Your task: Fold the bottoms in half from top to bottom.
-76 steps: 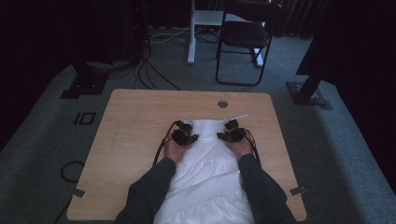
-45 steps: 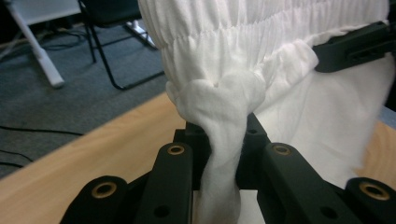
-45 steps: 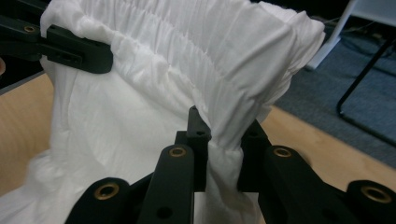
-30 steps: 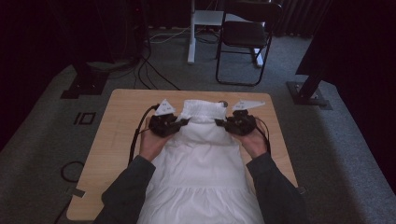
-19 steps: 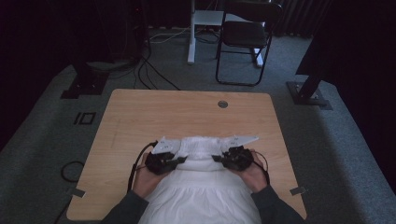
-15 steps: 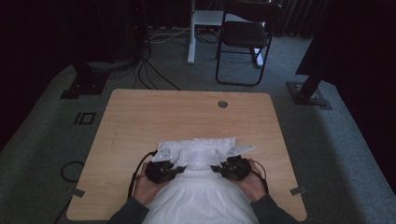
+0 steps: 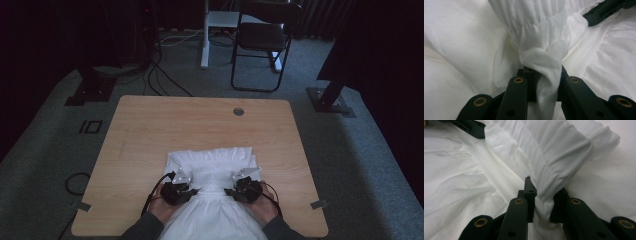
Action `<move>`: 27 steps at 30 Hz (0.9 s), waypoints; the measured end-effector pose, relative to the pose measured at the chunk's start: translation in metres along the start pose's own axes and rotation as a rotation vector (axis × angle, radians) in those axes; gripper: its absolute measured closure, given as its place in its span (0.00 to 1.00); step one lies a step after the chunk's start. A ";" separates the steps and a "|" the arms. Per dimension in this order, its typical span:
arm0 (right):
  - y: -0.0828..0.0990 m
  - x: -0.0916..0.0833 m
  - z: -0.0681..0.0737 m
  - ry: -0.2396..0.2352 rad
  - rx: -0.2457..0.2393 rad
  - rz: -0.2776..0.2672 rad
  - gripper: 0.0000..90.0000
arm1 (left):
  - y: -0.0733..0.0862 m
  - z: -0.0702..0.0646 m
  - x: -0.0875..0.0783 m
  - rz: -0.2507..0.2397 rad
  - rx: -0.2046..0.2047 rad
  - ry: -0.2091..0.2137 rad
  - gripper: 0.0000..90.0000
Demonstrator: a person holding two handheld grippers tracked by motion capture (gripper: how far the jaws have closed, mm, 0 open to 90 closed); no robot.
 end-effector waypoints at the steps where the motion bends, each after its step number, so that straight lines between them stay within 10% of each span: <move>1: -0.003 0.002 -0.003 0.010 -0.007 0.000 0.87 | -0.003 0.003 0.002 0.003 0.005 -0.013 0.89; 27: -0.087 0.062 -0.116 0.084 0.060 -0.027 0.87 | -0.085 0.108 0.070 0.032 0.012 -0.177 0.89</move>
Point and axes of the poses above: each handheld gripper's, and its own axes: x roughly forward along the jaws, y roughly out of its underside, z roughly to its left, the point moved 4 cm from there along x, roughly forward along the jaws, and after that the axes turned 5 degrees about -z, right-handed, at the moved point
